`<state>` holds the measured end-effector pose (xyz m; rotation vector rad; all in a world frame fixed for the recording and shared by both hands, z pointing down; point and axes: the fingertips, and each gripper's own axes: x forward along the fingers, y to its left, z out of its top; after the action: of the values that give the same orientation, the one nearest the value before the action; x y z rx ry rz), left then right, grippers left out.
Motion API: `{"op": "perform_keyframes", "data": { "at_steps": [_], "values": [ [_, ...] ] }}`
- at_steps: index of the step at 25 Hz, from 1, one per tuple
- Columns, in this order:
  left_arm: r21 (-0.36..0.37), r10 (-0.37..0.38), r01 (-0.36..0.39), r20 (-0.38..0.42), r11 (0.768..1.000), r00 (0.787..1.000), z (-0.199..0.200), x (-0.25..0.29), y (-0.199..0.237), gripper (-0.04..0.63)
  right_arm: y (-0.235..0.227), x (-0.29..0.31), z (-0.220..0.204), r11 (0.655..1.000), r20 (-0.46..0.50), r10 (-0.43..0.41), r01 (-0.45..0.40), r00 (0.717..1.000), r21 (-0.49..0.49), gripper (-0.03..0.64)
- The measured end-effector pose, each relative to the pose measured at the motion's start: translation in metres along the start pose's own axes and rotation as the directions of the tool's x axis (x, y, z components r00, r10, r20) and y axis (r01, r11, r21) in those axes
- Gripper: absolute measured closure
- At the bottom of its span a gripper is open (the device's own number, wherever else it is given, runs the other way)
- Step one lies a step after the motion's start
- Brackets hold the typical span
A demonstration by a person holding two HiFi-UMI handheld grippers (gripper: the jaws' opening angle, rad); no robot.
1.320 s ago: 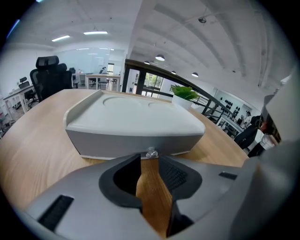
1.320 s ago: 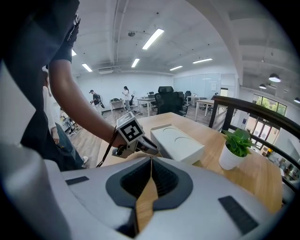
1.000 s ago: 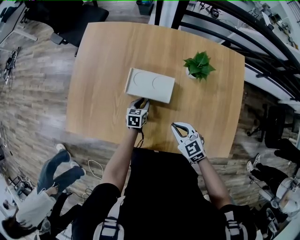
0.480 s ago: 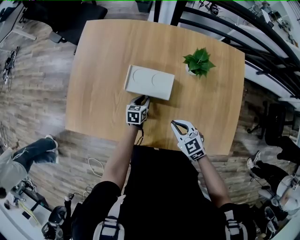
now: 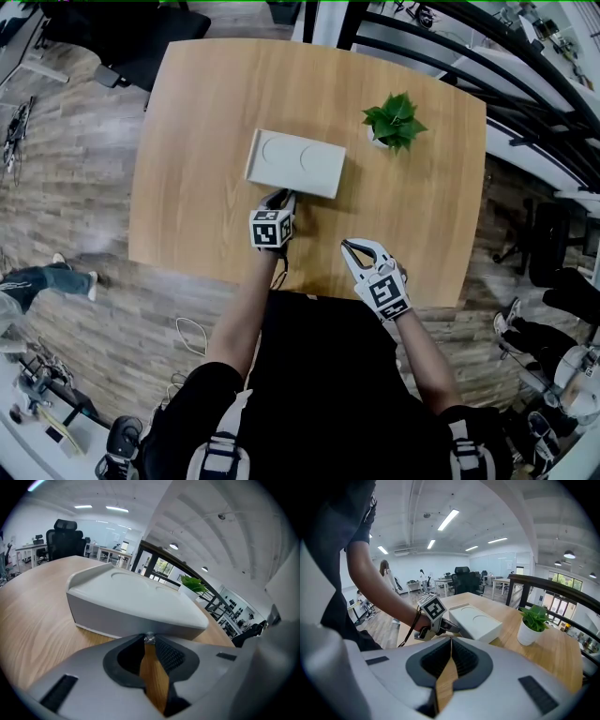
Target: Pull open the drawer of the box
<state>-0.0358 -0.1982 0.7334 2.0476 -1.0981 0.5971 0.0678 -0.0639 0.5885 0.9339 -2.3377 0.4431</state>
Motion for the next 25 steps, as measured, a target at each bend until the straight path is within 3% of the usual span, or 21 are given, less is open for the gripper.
{"op": "perform_keyframes", "data": {
  "at_steps": [25],
  "values": [
    [-0.034,0.002,-0.003,-0.022,0.999,1.000,-0.022,-0.015,-0.006,0.515,0.010,-0.009,-0.002,1.000,0.016,0.010,-0.010,1.000,-0.027,0.592]
  ]
}}
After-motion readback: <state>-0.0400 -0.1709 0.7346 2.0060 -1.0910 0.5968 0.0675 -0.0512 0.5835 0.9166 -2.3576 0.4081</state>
